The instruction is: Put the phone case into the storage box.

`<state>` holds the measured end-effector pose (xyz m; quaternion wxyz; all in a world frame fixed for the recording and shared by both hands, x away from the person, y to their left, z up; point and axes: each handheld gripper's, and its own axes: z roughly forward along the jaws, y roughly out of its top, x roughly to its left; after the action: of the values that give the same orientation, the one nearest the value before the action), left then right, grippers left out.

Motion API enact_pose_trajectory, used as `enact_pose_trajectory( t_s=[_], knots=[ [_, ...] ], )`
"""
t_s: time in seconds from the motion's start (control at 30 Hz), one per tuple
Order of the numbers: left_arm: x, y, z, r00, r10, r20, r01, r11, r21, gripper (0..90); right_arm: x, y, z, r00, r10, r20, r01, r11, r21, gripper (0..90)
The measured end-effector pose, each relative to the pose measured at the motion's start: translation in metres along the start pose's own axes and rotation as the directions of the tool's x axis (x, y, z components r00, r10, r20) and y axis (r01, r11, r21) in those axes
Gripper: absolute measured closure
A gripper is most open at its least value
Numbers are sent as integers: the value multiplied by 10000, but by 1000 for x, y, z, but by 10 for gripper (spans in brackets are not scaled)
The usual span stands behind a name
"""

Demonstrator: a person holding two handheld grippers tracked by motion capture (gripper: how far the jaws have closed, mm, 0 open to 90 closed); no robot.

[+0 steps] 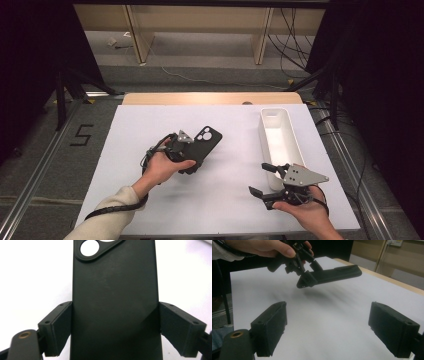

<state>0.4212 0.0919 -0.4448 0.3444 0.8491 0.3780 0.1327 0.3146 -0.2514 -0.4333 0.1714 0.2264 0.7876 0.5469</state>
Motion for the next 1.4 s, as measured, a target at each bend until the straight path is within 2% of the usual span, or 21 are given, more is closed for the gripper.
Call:
enact_pose_trajectory(
  t_s=[0.6,1.4],
  knots=[
    [-7,-7,-13,9999,-39,-101,32,9977,-679,155,0,0,0,10000,60,30,-60,10000,-7,165],
    [-8,-14,-26,9999,-57,-109,46,9945,-1045,156,0,0,1,9999,106,72,-105,9999,-35,165]
  ],
)
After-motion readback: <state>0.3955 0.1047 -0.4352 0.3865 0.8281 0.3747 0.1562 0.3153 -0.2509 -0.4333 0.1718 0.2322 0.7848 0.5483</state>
